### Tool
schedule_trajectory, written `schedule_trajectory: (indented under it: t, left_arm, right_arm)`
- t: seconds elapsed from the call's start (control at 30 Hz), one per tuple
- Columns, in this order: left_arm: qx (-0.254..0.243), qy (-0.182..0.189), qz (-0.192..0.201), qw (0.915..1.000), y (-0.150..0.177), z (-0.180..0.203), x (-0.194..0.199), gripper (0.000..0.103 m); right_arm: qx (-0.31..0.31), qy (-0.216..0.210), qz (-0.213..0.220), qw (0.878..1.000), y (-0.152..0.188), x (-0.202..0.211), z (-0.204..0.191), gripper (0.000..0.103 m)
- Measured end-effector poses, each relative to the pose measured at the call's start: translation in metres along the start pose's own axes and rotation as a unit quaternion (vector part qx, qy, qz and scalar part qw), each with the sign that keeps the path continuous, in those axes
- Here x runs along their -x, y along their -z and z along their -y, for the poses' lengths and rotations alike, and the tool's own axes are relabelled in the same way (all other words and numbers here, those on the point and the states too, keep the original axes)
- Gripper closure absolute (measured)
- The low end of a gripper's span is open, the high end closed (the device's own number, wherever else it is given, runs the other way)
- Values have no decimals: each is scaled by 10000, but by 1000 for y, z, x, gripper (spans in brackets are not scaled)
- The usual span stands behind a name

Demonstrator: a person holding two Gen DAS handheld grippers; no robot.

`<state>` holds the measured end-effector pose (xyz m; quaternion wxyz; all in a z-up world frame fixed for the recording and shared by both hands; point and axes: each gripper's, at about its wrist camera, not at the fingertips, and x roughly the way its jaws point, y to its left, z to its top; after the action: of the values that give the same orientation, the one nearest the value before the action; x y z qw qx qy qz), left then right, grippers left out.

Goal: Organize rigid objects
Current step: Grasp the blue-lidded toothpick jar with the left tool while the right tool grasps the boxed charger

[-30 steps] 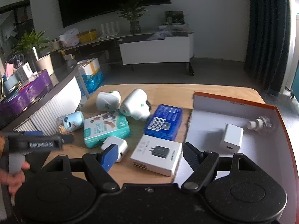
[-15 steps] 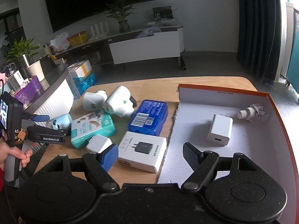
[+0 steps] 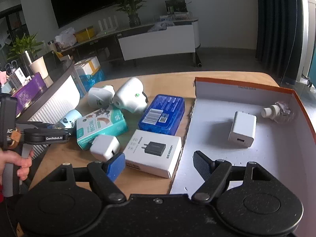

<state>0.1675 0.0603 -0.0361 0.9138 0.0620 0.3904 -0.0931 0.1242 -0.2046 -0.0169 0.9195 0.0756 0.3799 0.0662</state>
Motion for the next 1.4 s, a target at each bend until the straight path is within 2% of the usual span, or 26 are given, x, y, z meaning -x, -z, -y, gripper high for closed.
schedule_trajectory:
  t: [0.2, 0.33, 0.6, 0.83, 0.93, 1.03, 1.07, 1.13, 1.17, 1.4]
  left_arm:
    - [446, 67, 42, 9990, 9, 6, 20, 54]
    - [639, 166, 53, 9978, 18, 12, 32, 54]
    - [671, 212, 7, 9975, 20, 12, 25, 53]
    - [485, 132, 155, 9986, 20, 15, 15, 52]
    - [449, 105, 189, 9988, 21, 17, 16, 55]
    - [558, 77, 184, 9982, 23, 16, 20, 56]
    - [633, 78, 176, 9978, 24, 15, 22, 56]
    - [794, 119, 177, 9966, 25, 12, 26, 56]
    - [859, 175, 191, 9960, 25, 12, 29, 56]
    - [1016, 242, 405, 9937, 30, 22, 52, 56]
  right_arm:
    - [109, -43, -60, 9999, 1, -4, 2, 13]
    - [799, -253, -112, 9964, -4, -11, -1, 13]
    - [2190, -651, -363, 9729, -24, -33, -3, 13]
    - [2675, -1020, -717, 9555, -32, -62, -10, 12]
    - [2761, -951, -861, 9525, -30, -75, -16, 9]
    - [2646, -933, -818, 9564, -27, -77, -20, 10]
    - [2588, -901, -782, 9586, -26, -75, -20, 13]
    - [2417, -925, -679, 9635, -24, -69, -19, 29]
    - [2294, -902, -653, 9670, -23, -66, -19, 32]
    - [1563, -665, -318, 9850, -13, -36, -15, 32]
